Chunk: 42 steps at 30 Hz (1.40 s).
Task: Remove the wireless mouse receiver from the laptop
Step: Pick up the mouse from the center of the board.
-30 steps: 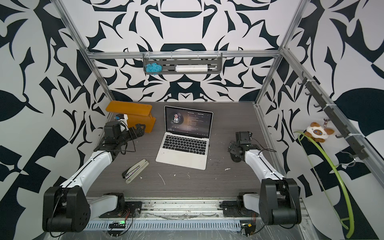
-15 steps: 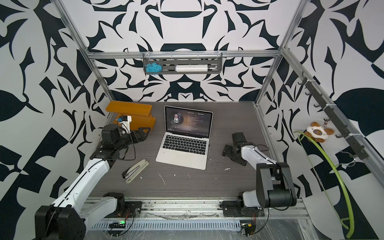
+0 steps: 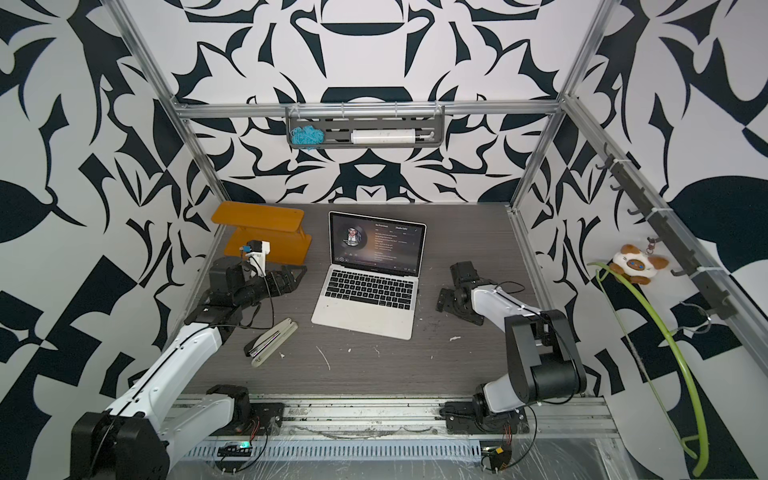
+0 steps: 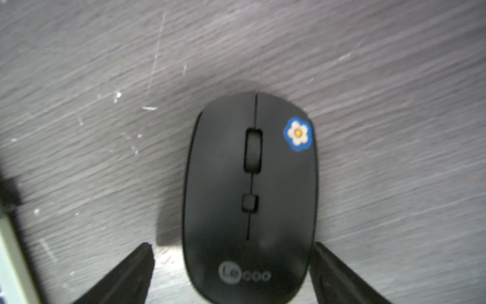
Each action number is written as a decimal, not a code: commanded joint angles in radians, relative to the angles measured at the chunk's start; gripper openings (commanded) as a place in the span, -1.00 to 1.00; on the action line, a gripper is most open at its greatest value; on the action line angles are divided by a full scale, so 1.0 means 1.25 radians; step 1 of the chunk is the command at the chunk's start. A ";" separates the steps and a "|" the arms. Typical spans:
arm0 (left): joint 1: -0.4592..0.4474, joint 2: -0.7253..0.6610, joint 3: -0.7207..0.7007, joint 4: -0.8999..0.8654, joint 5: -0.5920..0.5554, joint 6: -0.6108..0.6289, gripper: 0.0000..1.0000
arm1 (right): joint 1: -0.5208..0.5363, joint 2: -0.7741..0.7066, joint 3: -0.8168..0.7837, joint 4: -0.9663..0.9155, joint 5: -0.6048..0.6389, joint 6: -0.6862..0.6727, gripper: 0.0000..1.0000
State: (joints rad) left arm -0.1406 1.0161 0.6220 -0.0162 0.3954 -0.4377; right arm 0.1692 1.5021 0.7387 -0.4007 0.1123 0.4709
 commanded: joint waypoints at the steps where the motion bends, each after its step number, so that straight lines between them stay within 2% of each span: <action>1: -0.011 0.004 -0.005 0.030 0.020 0.016 0.98 | 0.000 0.036 0.021 0.008 0.025 -0.001 0.80; 9: -0.013 0.011 -0.007 0.032 0.015 0.021 0.98 | 0.002 0.068 0.032 0.017 0.036 -0.005 0.52; 13: -0.013 0.014 -0.004 0.029 0.016 0.021 0.98 | 0.002 0.056 0.035 0.012 0.032 -0.006 0.00; 18: -0.014 0.006 0.000 0.024 0.022 0.016 0.98 | 0.016 0.011 0.065 -0.028 0.027 -0.007 -0.20; 20: -0.014 0.002 0.004 0.029 0.038 0.014 0.98 | 0.032 -0.024 0.095 -0.049 -0.003 -0.008 -0.26; 22: -0.013 -0.002 0.011 0.037 0.062 0.010 0.98 | 0.046 -0.072 0.134 -0.049 -0.101 -0.012 -0.28; 26: -0.013 -0.015 0.044 0.041 0.129 0.022 0.98 | 0.049 -0.166 0.186 0.016 -0.397 0.019 -0.34; 29: -0.014 -0.022 0.087 0.021 0.196 0.060 0.98 | 0.052 -0.200 0.224 0.055 -0.584 0.058 -0.36; 33: -0.013 -0.017 0.146 0.018 0.278 0.074 0.98 | 0.081 -0.228 0.239 0.169 -0.767 0.147 -0.39; 37: -0.018 0.020 0.214 0.069 0.421 0.052 0.98 | 0.140 -0.202 0.219 0.400 -0.908 0.296 -0.39; 39: -0.019 0.044 0.271 0.037 0.518 0.107 0.98 | 0.180 -0.166 0.227 0.480 -0.945 0.339 -0.40; 42: -0.019 0.072 0.361 -0.156 0.611 0.343 0.98 | 0.236 -0.113 0.235 0.630 -0.993 0.407 -0.40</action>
State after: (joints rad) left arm -0.1619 1.0885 0.9947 -0.0303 0.9646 -0.2520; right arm 0.4221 1.3266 1.0096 0.1078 -0.9787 0.8448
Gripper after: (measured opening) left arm 0.991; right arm 0.607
